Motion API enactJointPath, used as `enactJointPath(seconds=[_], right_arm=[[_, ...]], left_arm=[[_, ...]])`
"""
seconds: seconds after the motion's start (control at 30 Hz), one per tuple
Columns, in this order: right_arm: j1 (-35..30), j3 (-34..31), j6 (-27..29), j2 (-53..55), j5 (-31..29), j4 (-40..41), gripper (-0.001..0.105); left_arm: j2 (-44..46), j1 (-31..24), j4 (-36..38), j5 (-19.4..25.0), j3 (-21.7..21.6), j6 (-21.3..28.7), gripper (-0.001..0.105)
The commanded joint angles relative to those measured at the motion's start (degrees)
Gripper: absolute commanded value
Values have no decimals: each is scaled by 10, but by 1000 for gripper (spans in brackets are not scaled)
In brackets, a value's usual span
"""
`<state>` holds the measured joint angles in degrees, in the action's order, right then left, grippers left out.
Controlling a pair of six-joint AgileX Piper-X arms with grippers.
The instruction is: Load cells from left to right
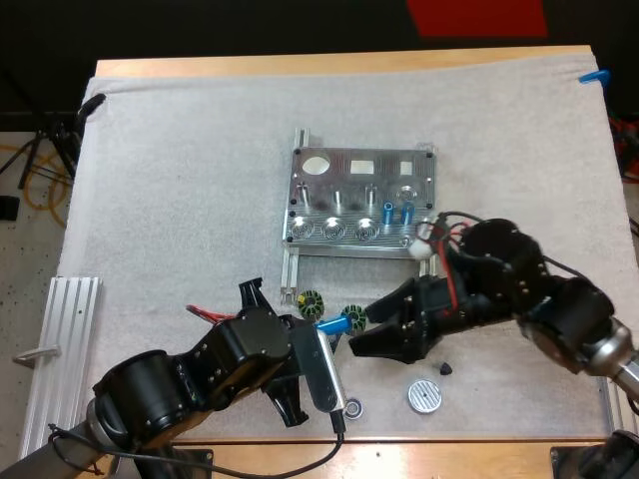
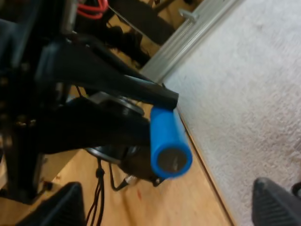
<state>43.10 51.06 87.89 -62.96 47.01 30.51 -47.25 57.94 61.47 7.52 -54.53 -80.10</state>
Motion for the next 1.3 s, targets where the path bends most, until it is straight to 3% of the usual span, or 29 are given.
enactJointPath(seconds=[0.0,0.3,0.57,1.0,1.27], right_arm=[[7,2,-3,-7,3,-10,67],[24,2,-38,-28,7,-71,67],[24,2,-59,-28,8,-75,39],[24,2,-63,-48,48,-72,39],[24,2,-53,-49,58,-32,39]], left_arm=[[0,-1,-7,-8,-2,-7,0],[0,-1,-6,-35,-2,-4,0],[-4,-1,-6,-43,0,-2,0],[-21,-1,-18,-43,0,12,0],[-21,-1,-18,-17,0,12,0]])
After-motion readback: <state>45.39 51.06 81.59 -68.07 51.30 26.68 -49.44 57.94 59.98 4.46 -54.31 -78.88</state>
